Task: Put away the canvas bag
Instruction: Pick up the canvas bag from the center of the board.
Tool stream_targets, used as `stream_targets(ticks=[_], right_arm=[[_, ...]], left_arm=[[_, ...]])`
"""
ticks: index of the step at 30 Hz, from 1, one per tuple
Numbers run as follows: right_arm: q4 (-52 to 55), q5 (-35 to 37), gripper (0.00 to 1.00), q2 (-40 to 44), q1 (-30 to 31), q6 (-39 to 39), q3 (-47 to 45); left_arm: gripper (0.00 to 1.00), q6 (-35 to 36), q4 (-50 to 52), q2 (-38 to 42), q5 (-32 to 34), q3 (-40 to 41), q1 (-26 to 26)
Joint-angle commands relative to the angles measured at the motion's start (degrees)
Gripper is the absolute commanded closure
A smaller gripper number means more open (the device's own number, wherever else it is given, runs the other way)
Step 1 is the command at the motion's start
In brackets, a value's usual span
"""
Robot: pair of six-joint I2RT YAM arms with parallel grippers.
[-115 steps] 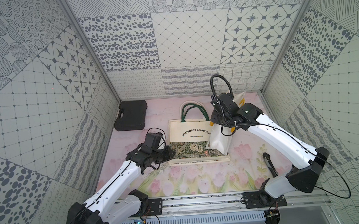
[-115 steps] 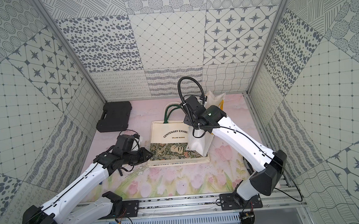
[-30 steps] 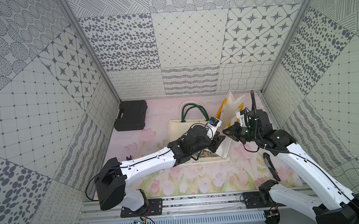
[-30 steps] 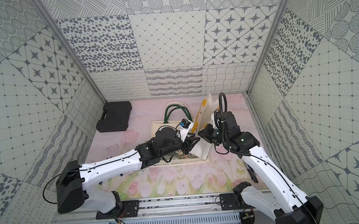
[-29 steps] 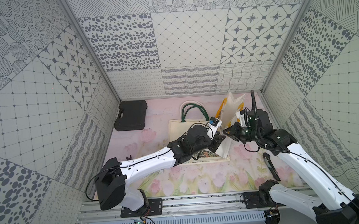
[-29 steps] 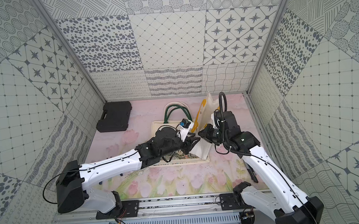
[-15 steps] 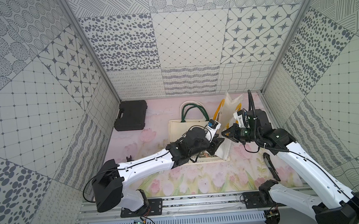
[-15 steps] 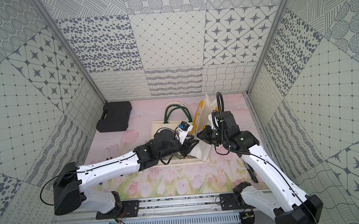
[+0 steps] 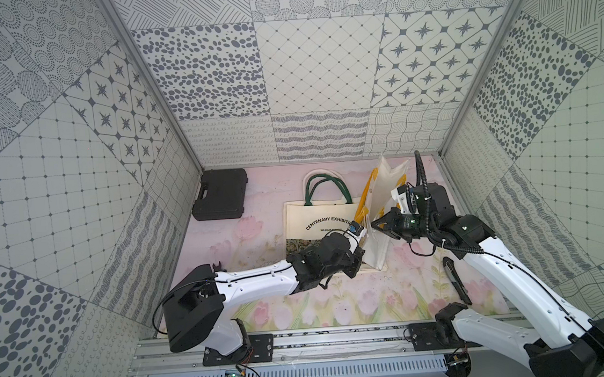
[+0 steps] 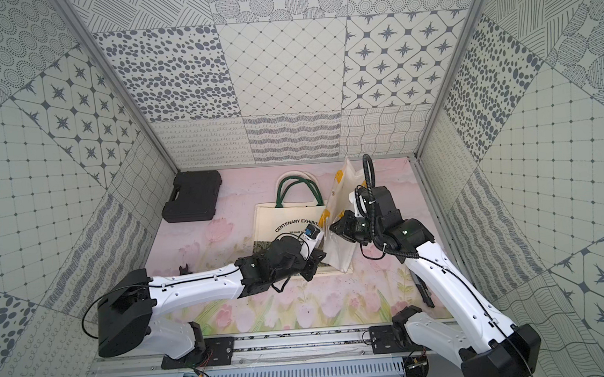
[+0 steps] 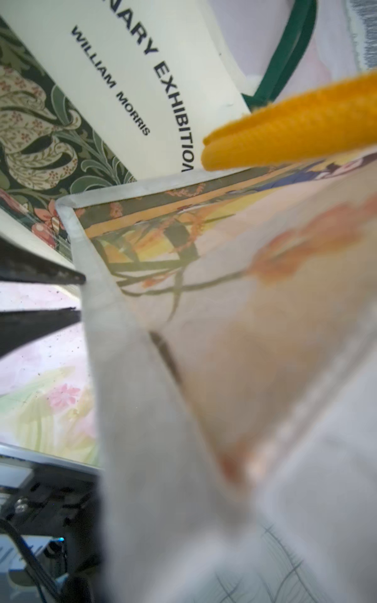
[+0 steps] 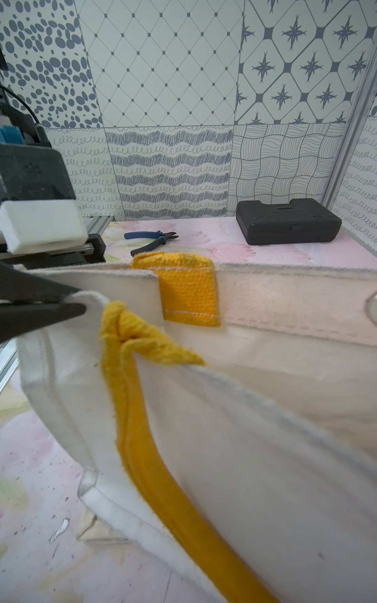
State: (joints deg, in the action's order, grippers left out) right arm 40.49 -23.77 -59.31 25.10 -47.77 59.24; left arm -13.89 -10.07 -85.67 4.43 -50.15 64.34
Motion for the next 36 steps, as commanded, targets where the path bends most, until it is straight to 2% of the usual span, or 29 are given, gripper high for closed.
stream_targets(ticks=[1,14,29,30,33,36], right_arm=[[-2.5,-1.0,1.00,0.1,0.4,0.4,0.4],[-2.1,-1.6,1.00,0.7,0.3,0.3,-0.7],[-4.3,-2.9,1.00,2.8,0.8,-2.4,-4.9],[-4.4,-3.0,0.98,2.7,0.8,-2.4,-4.9],[-4.8,-3.6,0.85,2.6,0.8,-2.1,-4.5],[-0.9,-2.1,0.74,1.5,0.8,1.4,-1.0]], left_arm=[[1.00,3.5,-3.7,-1.1,7.7,-1.8,1.1],[1.00,5.7,-0.4,2.1,11.9,-5.5,1.2],[1.00,5.2,-0.3,1.0,9.4,-9.2,1.1],[1.00,4.9,0.2,1.3,8.7,-9.2,1.1],[1.00,3.1,0.9,3.0,6.1,-7.8,1.1],[1.00,1.6,0.6,5.0,4.1,-5.1,1.1]])
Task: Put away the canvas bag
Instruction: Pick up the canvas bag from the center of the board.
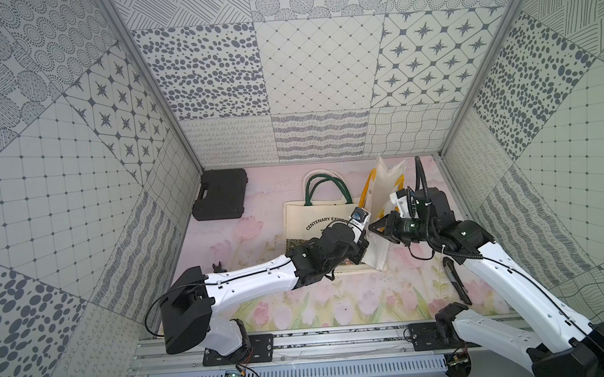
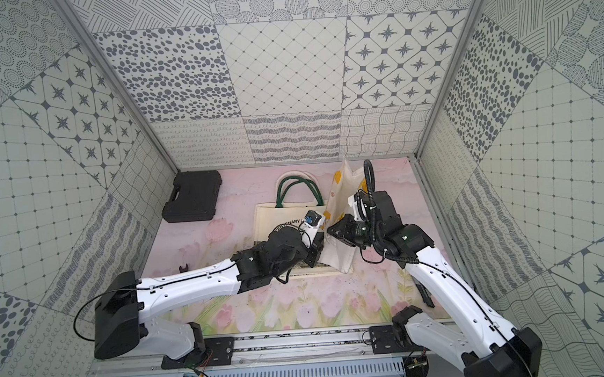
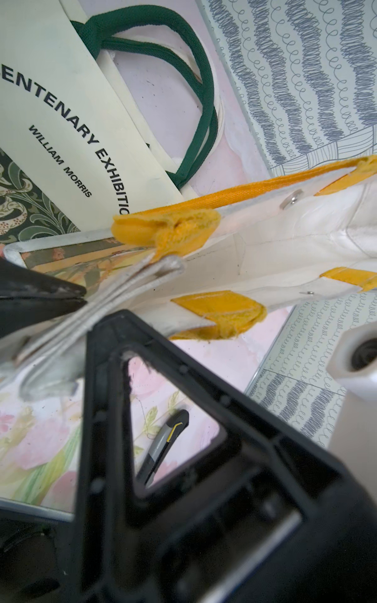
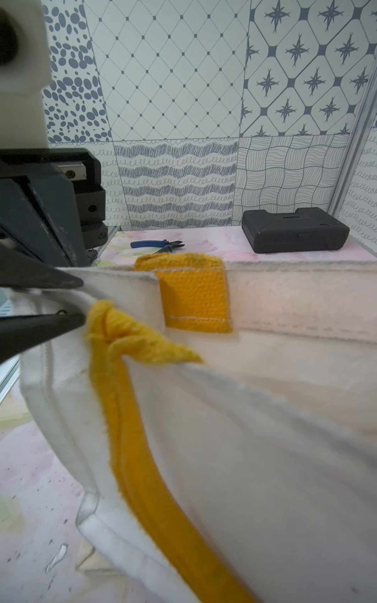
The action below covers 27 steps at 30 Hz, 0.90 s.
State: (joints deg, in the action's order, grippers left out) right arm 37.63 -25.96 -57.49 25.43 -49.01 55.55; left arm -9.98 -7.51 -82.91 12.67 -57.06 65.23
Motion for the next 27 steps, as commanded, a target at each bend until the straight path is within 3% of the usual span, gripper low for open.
stream_targets(ticks=[1,4,16,27], right_arm=[[4.6,1.6,0.69,-1.0,0.5,4.5,4.7],[9.5,4.4,0.62,-2.4,0.4,8.5,8.5],[22.6,10.1,0.60,-8.8,2.2,20.6,20.4],[22.2,12.8,0.59,-12.9,3.8,20.2,21.4]], left_arm=[[1.00,-2.6,-1.8,2.7,-4.3,2.3,0.3],[1.00,-2.9,-1.8,3.3,-4.1,3.1,0.3],[1.00,-1.0,-2.4,2.0,-2.9,-0.3,0.3],[0.99,-1.3,-2.9,-1.3,-5.1,-4.7,0.3]])
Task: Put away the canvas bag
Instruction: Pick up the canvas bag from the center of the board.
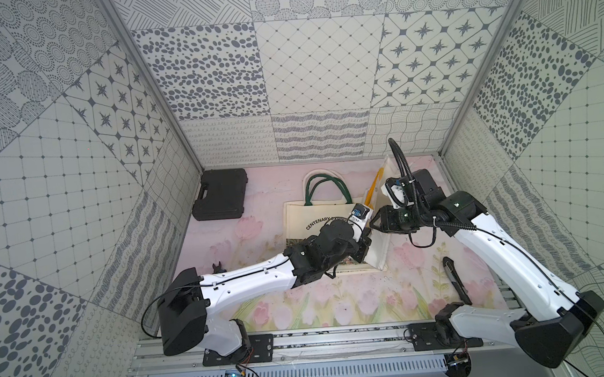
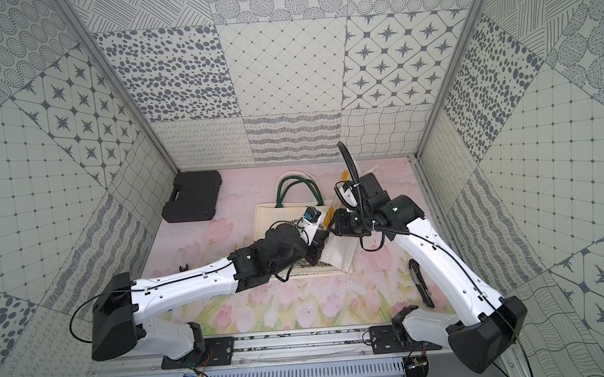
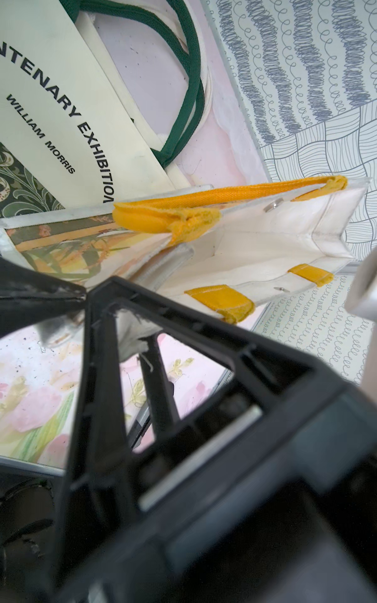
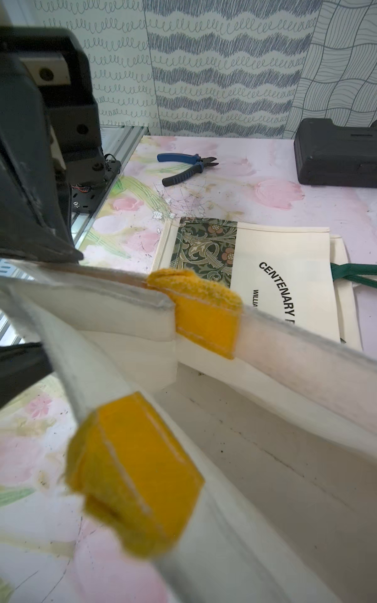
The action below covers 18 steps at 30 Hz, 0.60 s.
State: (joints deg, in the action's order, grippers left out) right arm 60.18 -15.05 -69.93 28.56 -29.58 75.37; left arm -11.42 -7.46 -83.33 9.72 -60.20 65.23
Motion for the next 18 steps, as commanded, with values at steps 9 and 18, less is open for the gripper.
stream_targets(ticks=[9,18], right_arm=[[0.2,5.9,0.59,-2.2,2.1,-1.3,3.7],[1.0,11.0,0.88,-4.8,4.3,-2.4,4.3]], left_arm=[[0.99,-1.8,-4.6,-1.5,-3.4,-0.6,0.3],[0.99,-1.5,-3.8,-1.0,-3.5,-1.8,0.2]])
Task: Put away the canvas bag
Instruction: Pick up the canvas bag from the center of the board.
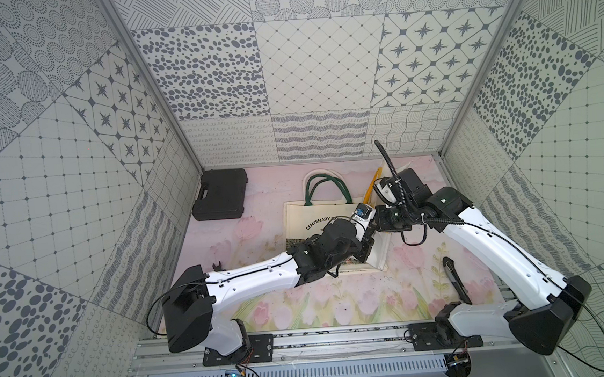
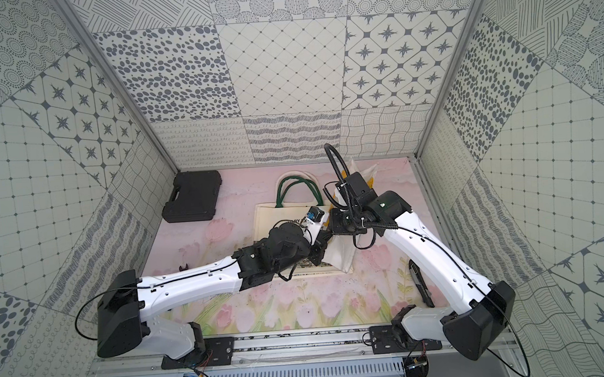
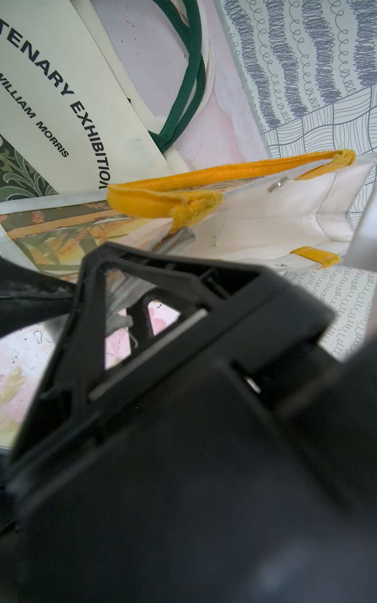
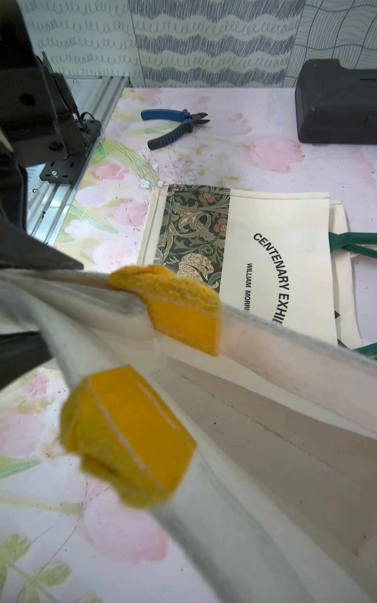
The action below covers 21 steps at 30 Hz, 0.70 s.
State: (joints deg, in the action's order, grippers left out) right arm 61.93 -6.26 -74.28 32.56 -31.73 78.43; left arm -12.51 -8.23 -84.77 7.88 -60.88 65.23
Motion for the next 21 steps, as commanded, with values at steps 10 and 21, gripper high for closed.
stream_targets(ticks=[10,21], right_arm=[[-1.3,0.7,1.00,0.9,0.4,-5.7,4.5],[-4.3,-3.1,1.00,1.8,1.2,-20.5,3.8]], left_arm=[[0.55,7.1,0.9,8.2,-2.1,5.8,0.3],[0.36,21.3,-0.8,12.5,5.9,7.4,-0.1]])
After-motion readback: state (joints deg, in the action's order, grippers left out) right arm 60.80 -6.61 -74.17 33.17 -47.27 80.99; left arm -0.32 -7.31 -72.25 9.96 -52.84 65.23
